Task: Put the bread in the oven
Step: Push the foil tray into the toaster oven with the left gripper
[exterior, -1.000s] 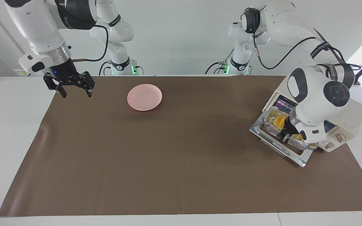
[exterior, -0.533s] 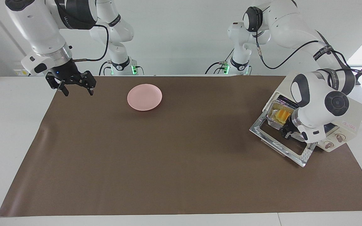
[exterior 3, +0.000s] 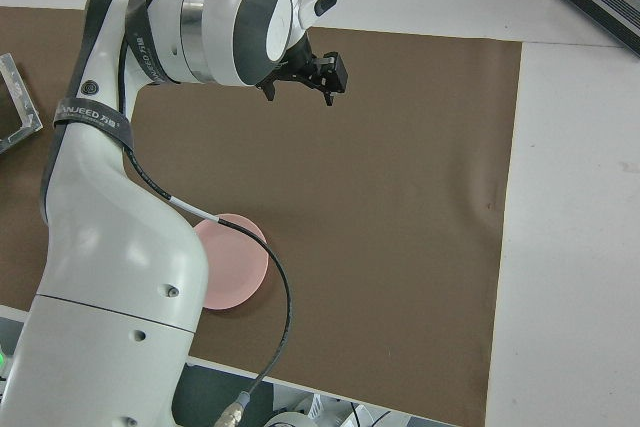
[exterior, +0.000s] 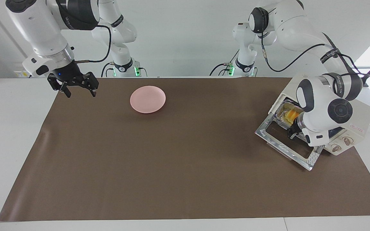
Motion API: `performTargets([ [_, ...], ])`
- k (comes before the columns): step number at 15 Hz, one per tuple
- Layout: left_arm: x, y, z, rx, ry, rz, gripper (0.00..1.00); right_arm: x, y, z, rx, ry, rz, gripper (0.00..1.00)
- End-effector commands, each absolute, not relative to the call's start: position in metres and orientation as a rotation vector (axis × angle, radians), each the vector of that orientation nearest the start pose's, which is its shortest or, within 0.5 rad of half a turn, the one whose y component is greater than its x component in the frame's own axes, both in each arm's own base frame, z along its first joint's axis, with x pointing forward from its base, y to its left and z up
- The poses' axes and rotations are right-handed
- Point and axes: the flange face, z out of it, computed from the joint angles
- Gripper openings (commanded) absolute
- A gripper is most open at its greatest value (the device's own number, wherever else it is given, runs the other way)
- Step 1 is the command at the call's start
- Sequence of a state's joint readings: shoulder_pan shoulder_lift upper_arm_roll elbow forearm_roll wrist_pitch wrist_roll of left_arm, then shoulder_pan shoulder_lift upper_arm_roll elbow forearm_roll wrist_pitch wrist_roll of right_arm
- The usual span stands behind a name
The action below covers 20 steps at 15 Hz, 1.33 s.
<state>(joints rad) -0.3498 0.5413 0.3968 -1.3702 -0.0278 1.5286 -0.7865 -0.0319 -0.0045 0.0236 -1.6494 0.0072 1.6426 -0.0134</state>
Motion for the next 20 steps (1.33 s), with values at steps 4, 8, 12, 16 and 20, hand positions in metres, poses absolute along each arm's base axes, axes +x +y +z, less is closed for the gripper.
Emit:
performTargets([
  [4,0.661,0.02,0.395,-2.589,-1.103,0.355,0.0,0.557,-0.004,0.599,-3.126,0.004,0.036,1.0],
  [8,0.652,0.029,0.383,-2.551,-1.063,0.354,0.0,0.561,-0.007,0.612,-3.131,0.01,0.036,1.0],
  [12,0.639,0.031,0.369,-2.533,-1.01,0.34,0.0,0.555,-0.008,0.618,-3.132,0.01,0.043,1.0],
  [16,0.637,0.029,0.368,-2.583,-0.869,0.384,0.0,0.554,-0.009,0.618,-3.133,0.012,0.055,1.0],
  [20,0.635,0.015,0.37,-2.593,-0.837,0.403,0.0,0.552,-0.008,0.618,-3.133,0.014,0.057,1.0],
])
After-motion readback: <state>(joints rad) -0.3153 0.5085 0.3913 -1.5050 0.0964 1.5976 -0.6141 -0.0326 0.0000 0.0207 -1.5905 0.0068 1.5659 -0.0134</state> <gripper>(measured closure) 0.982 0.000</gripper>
